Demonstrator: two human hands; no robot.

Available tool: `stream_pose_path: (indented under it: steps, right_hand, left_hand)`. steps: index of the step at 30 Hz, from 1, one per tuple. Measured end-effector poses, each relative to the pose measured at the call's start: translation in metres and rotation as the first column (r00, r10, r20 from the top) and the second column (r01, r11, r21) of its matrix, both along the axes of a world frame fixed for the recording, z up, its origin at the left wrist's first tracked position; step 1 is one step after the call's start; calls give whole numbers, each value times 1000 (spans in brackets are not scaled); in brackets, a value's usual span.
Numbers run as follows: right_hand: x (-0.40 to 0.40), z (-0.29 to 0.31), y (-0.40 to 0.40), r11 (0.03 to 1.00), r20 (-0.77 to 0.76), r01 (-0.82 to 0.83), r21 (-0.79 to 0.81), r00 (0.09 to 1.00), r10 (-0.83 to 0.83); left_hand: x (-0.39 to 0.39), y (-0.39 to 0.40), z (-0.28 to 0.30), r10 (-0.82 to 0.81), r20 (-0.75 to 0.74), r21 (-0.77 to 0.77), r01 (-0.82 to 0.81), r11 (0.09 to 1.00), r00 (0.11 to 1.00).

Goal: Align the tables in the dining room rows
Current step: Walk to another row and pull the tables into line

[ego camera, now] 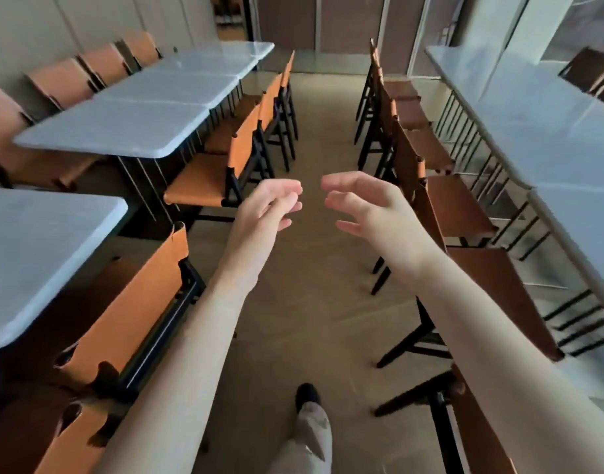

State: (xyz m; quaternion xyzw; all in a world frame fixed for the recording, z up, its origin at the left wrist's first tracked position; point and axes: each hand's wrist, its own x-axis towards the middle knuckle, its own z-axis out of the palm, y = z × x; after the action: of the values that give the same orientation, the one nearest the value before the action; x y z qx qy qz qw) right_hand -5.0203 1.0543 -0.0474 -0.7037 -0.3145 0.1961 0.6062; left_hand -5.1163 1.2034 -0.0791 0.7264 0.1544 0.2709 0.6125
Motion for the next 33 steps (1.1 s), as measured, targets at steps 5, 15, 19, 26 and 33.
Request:
stream_pose_path:
  steps: [5,15,19,26,33]
  right_hand:
    - [78,8,90,994,-15,-108,20,994,109]
    - [237,14,235,980,-26,-196,30,980,197]
    - [289,5,293,973,-50,-227,38,972,229]
    - [408,-8,390,949,-40,-313,24,949,314]
    - [566,6,498,936,-1,-351,21,936,351]
  left_hand:
    - [61,82,8,98,-18,13,-98,995,995]
    - [185,220,12,219,-56,42,-217,975,974]
    - [230,269,3,271,-72,43,-269,962,960]
    - [356,356,-2,285,-73,55,-282,958,956]
    - [490,454,3,376,-64,46,-374,926,924]
